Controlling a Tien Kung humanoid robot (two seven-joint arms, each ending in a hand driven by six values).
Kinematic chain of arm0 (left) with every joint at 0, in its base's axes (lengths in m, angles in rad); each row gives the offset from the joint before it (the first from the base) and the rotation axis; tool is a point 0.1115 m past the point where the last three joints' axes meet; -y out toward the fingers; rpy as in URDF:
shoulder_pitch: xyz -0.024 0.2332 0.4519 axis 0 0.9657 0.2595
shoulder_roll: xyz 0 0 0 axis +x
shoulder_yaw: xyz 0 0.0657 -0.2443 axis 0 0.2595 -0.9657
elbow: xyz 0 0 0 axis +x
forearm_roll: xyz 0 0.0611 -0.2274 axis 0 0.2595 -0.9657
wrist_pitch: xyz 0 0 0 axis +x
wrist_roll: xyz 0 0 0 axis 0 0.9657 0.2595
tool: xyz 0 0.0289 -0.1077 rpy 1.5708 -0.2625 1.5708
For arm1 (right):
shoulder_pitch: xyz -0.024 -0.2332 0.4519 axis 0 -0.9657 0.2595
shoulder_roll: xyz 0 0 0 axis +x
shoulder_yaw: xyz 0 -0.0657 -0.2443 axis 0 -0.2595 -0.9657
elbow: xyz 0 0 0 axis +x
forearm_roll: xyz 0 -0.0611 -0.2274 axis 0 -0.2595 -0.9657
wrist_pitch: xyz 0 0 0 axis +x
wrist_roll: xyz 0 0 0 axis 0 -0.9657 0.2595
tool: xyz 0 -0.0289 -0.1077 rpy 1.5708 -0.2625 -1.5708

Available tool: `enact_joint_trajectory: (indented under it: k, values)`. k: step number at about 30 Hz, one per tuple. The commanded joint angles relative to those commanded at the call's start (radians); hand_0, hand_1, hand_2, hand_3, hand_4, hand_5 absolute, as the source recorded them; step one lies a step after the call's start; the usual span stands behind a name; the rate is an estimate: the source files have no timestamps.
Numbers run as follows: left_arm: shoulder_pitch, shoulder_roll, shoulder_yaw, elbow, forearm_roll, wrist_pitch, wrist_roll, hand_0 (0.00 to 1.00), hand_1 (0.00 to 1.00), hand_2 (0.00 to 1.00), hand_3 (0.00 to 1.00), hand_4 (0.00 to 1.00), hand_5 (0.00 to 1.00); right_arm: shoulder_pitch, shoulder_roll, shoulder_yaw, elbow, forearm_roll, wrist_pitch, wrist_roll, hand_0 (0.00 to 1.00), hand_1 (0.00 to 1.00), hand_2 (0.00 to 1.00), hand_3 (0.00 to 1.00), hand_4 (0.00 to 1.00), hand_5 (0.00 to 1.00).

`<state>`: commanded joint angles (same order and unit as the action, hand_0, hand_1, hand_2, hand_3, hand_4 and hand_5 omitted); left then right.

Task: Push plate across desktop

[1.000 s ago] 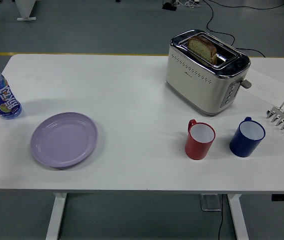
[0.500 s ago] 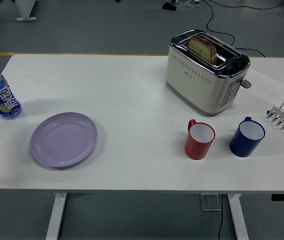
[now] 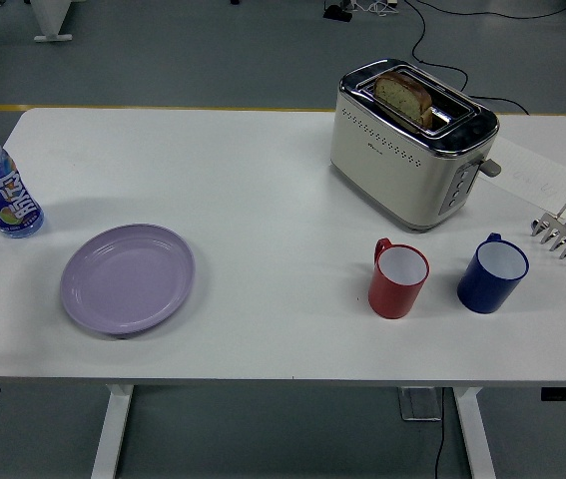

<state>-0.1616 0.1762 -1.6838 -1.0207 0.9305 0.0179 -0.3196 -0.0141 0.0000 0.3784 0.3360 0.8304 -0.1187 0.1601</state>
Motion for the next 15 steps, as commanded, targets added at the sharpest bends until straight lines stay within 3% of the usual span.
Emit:
enact_joint_trajectory:
  k: [9, 15]
  values:
    - [-0.013, -0.061, -0.005, 0.041, 0.013, 0.05, -0.064, 0.748, 0.754, 0.71, 0.63, 0.518, 0.998, 0.008, 0.0, 0.013, 0.0, -0.026, -0.007, -0.006, 0.621, 0.53, 0.667, 0.669, 0.458, 0.758]
    - [-0.014, -0.074, -0.002, 0.075, 0.065, 0.089, -0.114, 0.748, 0.764, 0.709, 0.625, 0.512, 0.998, 0.012, 0.0, 0.023, 0.0, -0.042, -0.013, -0.01, 0.621, 0.529, 0.666, 0.666, 0.454, 0.756]
